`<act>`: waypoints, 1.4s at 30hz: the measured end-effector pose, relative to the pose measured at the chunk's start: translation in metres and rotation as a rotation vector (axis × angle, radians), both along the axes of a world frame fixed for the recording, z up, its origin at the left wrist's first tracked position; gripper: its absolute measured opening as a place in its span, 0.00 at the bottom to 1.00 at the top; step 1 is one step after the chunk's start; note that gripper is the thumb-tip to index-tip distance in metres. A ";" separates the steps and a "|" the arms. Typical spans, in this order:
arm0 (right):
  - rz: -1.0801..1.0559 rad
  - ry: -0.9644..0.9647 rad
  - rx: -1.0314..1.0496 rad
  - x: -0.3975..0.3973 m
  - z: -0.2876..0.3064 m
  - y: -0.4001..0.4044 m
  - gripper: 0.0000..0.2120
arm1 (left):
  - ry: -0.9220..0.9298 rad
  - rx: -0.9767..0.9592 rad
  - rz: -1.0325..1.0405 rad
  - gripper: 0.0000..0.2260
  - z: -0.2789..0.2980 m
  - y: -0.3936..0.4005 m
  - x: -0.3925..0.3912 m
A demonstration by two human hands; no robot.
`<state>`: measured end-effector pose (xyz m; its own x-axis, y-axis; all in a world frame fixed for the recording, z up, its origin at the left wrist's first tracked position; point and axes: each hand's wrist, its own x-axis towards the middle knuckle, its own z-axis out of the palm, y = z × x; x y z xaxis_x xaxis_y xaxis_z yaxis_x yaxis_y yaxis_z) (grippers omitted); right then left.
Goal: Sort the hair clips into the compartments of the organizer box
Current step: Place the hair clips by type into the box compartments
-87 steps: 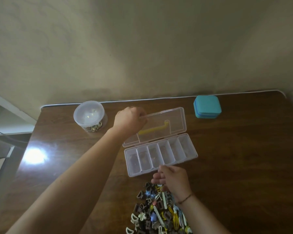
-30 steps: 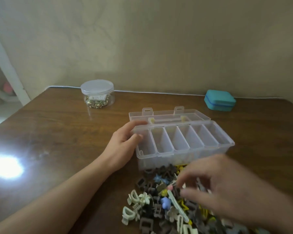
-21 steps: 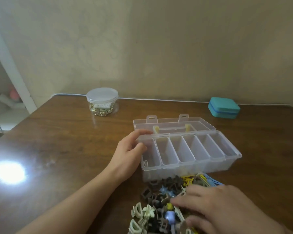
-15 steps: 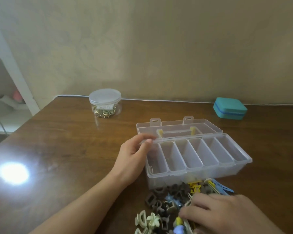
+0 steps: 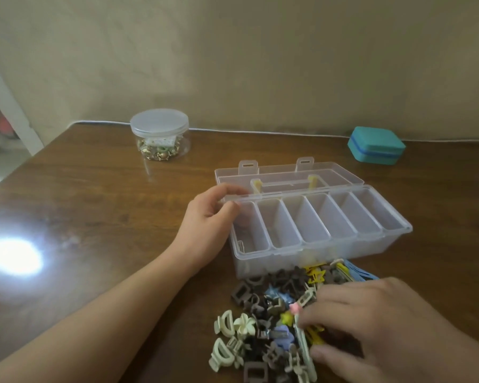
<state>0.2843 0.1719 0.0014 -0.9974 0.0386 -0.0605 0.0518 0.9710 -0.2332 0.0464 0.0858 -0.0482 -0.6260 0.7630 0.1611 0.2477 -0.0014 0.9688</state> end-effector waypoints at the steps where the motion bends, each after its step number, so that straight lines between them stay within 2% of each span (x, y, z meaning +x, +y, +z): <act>1: 0.000 -0.008 0.000 -0.001 -0.002 -0.001 0.13 | -0.003 0.003 0.000 0.13 0.000 0.000 0.000; 10: -0.045 0.023 0.100 -0.013 -0.007 -0.003 0.19 | -0.028 0.013 -0.018 0.13 -0.002 0.000 -0.001; 18: -0.088 0.056 0.145 -0.011 -0.008 -0.006 0.12 | -0.032 0.034 0.000 0.13 -0.004 0.001 -0.003; 26: -0.135 0.092 0.215 -0.005 -0.007 -0.013 0.15 | -0.022 0.015 0.000 0.12 -0.003 0.001 -0.003; 31: -0.131 0.148 0.267 -0.003 -0.008 -0.018 0.13 | -0.022 0.019 -0.007 0.12 -0.003 0.001 -0.004; 33: -0.169 0.147 0.213 -0.003 -0.006 -0.018 0.13 | -0.023 0.027 -0.012 0.12 -0.004 0.001 -0.004; 36: -0.270 0.184 0.063 -0.001 0.009 -0.017 0.08 | -0.024 0.038 -0.015 0.12 -0.005 0.001 -0.005; 38: -0.335 0.233 -0.209 -0.008 0.028 -0.015 0.05 | -0.022 0.040 -0.015 0.15 -0.006 0.002 -0.005; 40: -0.383 0.384 -0.459 -0.025 0.038 -0.009 0.06 | -0.019 0.039 -0.017 0.15 -0.007 0.003 -0.005; 42: -0.411 0.528 -0.485 -0.052 0.046 -0.005 0.04 | -0.006 0.037 -0.014 0.15 -0.007 0.003 -0.005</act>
<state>0.2324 0.1667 0.0476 -0.8112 0.4970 0.3081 0.1477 0.6839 -0.7145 0.0412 0.0886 -0.0548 -0.6168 0.7650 0.1851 0.2411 -0.0402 0.9697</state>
